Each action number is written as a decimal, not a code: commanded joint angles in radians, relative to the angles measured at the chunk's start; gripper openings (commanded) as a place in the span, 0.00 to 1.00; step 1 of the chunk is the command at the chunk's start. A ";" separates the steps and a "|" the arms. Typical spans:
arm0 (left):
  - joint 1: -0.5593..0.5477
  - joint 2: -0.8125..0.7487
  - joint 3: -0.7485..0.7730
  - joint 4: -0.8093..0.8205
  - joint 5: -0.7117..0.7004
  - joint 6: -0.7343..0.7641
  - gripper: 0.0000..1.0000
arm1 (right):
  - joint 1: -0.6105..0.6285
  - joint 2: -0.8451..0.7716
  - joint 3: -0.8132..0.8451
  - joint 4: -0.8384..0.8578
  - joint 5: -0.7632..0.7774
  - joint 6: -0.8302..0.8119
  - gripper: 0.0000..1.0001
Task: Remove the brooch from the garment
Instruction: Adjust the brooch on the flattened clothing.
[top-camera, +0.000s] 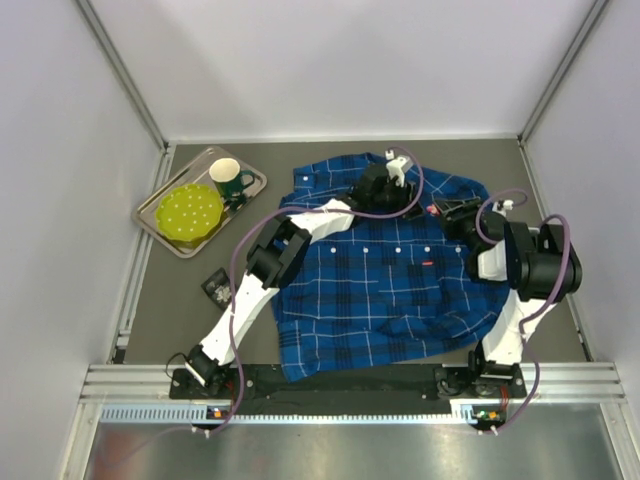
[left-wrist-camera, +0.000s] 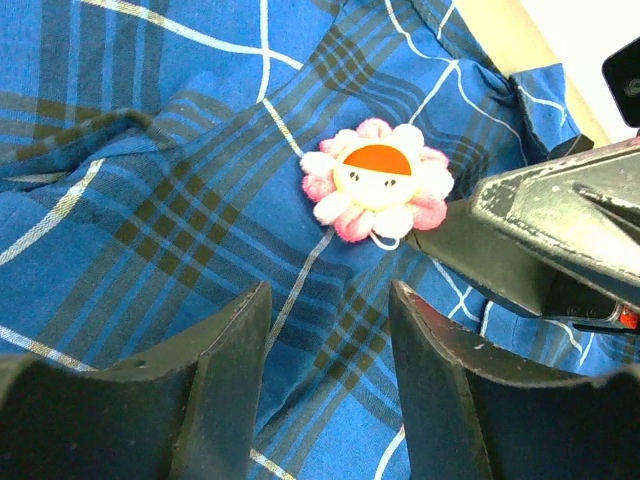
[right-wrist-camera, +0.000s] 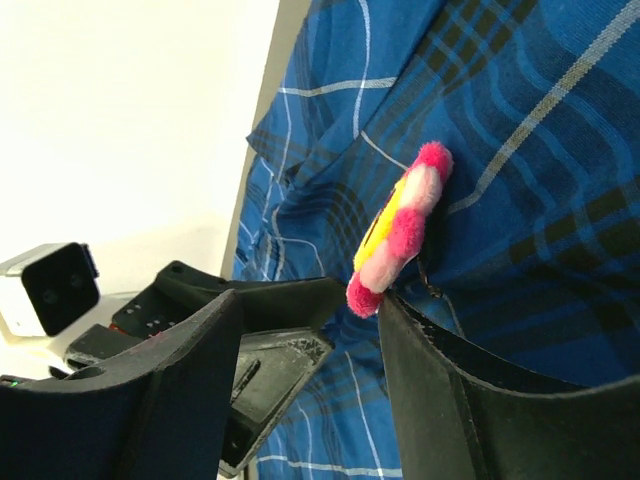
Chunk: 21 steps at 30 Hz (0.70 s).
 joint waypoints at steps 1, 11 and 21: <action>-0.006 -0.011 0.028 0.073 0.024 0.034 0.56 | -0.004 -0.162 0.018 -0.214 0.027 -0.135 0.57; -0.032 0.012 0.060 0.151 0.024 0.015 0.56 | -0.011 -0.310 0.150 -0.742 0.145 -0.459 0.59; -0.046 0.114 0.158 0.214 0.021 -0.097 0.51 | -0.038 -0.184 0.303 -0.792 0.081 -0.547 0.58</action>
